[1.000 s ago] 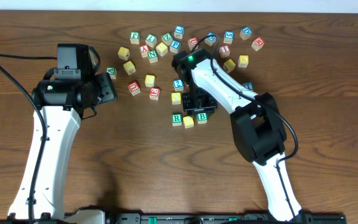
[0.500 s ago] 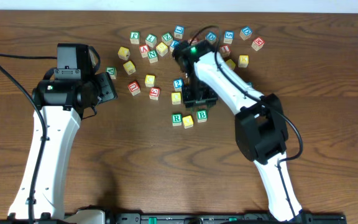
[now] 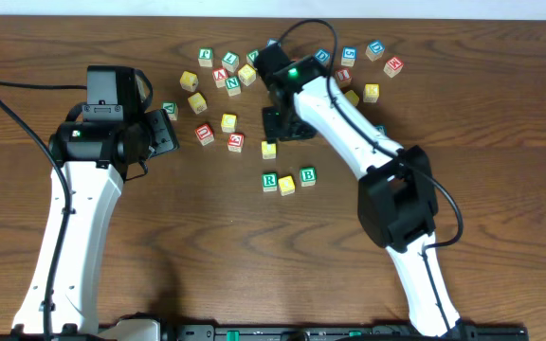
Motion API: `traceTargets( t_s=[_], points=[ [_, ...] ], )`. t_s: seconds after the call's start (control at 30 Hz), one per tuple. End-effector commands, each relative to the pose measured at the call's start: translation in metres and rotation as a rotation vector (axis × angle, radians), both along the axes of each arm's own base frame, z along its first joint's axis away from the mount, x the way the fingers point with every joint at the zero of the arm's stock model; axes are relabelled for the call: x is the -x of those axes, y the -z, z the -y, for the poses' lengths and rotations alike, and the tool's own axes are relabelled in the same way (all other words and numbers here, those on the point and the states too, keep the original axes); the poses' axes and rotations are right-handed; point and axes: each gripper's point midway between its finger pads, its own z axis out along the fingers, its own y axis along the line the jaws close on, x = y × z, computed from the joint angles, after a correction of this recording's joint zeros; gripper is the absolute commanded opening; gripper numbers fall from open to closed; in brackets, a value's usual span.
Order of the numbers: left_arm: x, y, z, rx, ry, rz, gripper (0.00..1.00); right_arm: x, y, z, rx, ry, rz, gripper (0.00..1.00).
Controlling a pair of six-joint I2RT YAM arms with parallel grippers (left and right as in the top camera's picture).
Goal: Spell out ROBOT
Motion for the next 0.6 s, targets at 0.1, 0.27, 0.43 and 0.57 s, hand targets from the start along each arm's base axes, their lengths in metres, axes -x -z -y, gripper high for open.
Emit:
traceTargets(
  t_s=[0.1, 0.27, 0.43, 0.57],
  points=[
    [-0.004, -0.004, -0.001, 0.003, -0.011, 0.01, 0.61, -0.005, -0.003, -0.008, 0.002, 0.097, 0.075, 0.53],
    [-0.004, -0.004, -0.001, 0.003, -0.011, 0.01, 0.61, -0.006, 0.011, -0.01, -0.017, 0.109, 0.077, 0.52],
    [-0.004, -0.004, -0.001, 0.003, -0.011, 0.01, 0.61, -0.003, 0.019, -0.019, -0.039, 0.094, 0.078, 0.5],
    [-0.004, -0.004, -0.001, 0.003, -0.011, 0.01, 0.61, -0.002, 0.019, -0.024, -0.044, 0.086, 0.087, 0.49]
  ],
)
